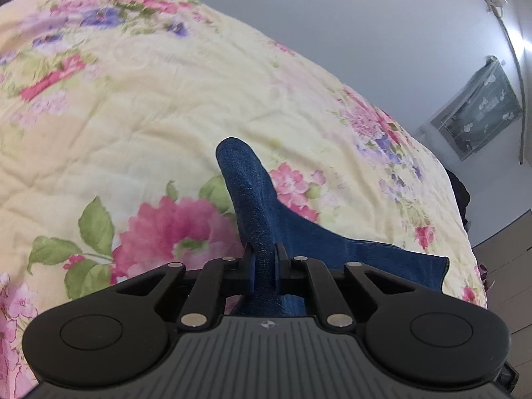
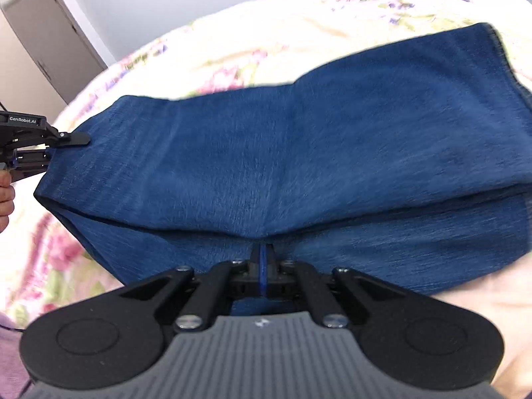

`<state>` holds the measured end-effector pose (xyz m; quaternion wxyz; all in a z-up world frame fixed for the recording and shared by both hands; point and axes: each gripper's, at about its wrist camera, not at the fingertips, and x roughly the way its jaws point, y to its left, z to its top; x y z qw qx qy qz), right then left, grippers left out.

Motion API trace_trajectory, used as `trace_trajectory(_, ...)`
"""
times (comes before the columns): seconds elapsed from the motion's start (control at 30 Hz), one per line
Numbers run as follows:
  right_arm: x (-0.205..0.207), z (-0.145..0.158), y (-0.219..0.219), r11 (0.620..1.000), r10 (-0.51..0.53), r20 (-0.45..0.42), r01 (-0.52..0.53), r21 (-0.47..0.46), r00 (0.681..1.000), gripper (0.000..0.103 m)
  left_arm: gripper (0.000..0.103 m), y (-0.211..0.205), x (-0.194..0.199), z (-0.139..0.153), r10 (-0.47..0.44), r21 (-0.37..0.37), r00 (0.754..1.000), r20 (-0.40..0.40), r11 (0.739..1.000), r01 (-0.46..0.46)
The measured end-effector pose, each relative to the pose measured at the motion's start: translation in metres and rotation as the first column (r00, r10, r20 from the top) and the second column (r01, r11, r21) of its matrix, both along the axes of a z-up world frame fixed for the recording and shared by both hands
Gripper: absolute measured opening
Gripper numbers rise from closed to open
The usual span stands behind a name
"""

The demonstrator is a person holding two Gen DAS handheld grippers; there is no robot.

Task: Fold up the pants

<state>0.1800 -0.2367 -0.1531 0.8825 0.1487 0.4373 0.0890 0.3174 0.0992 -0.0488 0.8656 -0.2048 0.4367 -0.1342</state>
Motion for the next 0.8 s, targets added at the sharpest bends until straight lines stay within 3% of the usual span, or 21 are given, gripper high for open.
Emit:
trace_trajectory(0.3,-0.034,0.056,-0.116,0.975,-0.184,0.094,0.17,0.139,0.978,0.0,0.01,-0.168,-0.012,0.098,-0.158,0.168,0.98,0.117,0.976,0.137)
trace_trajectory(0.43,-0.053,0.068,-0.169,0.958,-0.258,0.129,0.237,0.163,0.957,0.0,0.01,-0.263,-0.009,0.111,-0.234,0.236,0.965,0.114,0.95,0.203)
trace_trajectory(0.6,-0.073,0.068,-0.23,0.927,-0.339,0.138,0.306,0.217,0.931,0.0,0.01,-0.371,0.0,0.066,-0.294,0.314,0.956,0.011,0.908,0.276)
trace_trajectory(0.7,-0.087,0.058,-0.253,0.912,-0.369,0.12,0.334,0.239,0.922,0.0,0.01,-0.413,0.004,0.021,-0.291,0.317,0.953,-0.085,0.899,0.302)
trace_trajectory(0.8,-0.096,0.045,-0.268,0.9,-0.388,0.094,0.355,0.252,0.917,0.0,0.011,-0.431,0.01,-0.021,-0.266,0.276,0.94,-0.213,0.906,0.32)
